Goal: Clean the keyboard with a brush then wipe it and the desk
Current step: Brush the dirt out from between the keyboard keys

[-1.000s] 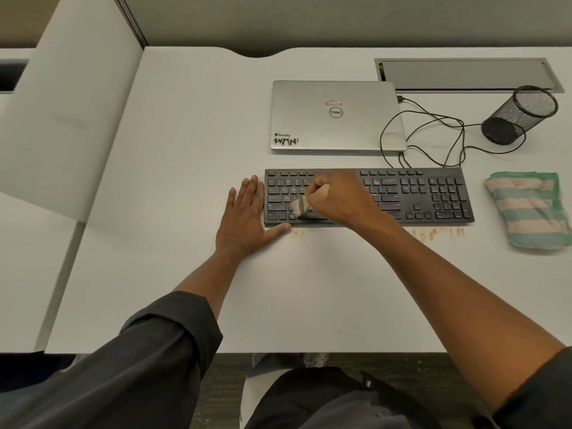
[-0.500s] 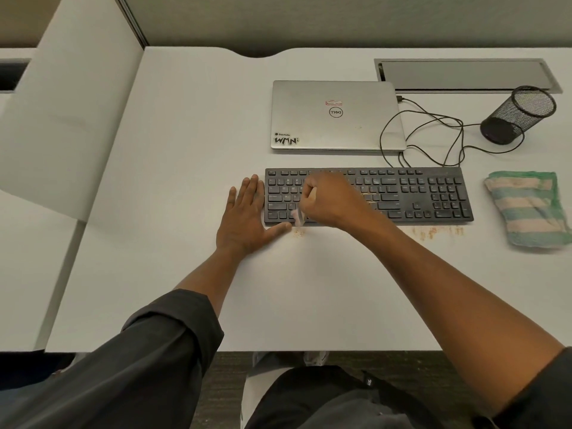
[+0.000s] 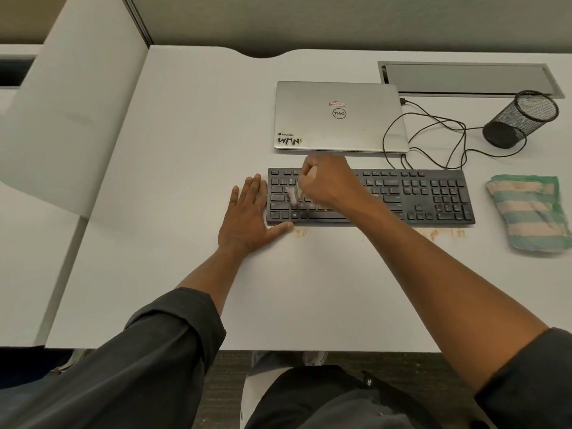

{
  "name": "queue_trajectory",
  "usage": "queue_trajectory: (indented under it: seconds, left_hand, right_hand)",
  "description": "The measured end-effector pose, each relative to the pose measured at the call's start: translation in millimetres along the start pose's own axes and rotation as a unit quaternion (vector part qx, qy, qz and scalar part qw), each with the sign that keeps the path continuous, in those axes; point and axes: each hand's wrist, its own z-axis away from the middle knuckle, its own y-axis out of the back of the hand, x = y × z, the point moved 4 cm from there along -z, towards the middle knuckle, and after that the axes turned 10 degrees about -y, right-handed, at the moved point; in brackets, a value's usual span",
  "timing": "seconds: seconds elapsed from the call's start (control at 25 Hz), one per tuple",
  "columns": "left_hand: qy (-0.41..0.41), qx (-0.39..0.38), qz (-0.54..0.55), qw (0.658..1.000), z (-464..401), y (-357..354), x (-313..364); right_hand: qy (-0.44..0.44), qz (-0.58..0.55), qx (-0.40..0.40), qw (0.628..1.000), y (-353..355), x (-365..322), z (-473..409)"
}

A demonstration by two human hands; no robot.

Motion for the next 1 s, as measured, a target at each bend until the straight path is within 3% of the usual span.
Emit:
queue_trajectory:
  seconds: [0.12, 0.32, 0.52, 0.76, 1.0]
  left_hand:
    - [0.000, 0.000, -0.003, 1.000, -0.1, -0.2, -0.2]
    - [0.002, 0.006, 0.001, 1.000, 0.5, 1.6, 1.4]
    - [-0.003, 0.004, -0.005, 1.000, 0.5, 0.8, 0.8]
    - [-0.004, 0.007, -0.002, 1.000, 0.9, 1.0, 0.2]
    - [-0.005, 0.011, 0.006, 1.000, 2.0, 2.3, 1.7]
  right_hand:
    - [0.008, -0.029, 0.015, 0.999, -5.1, -7.8, -1.9]
    - [-0.020, 0.046, -0.091, 0.995, -12.2, -6.6, 1.2]
    - [-0.044, -0.056, -0.013, 0.997, 6.9, -3.2, -11.6]
    - [-0.029, 0.021, -0.070, 0.997, -12.8, -9.5, -5.3]
    - [-0.055, 0.023, -0.010, 0.998, 6.1, 20.4, 4.3]
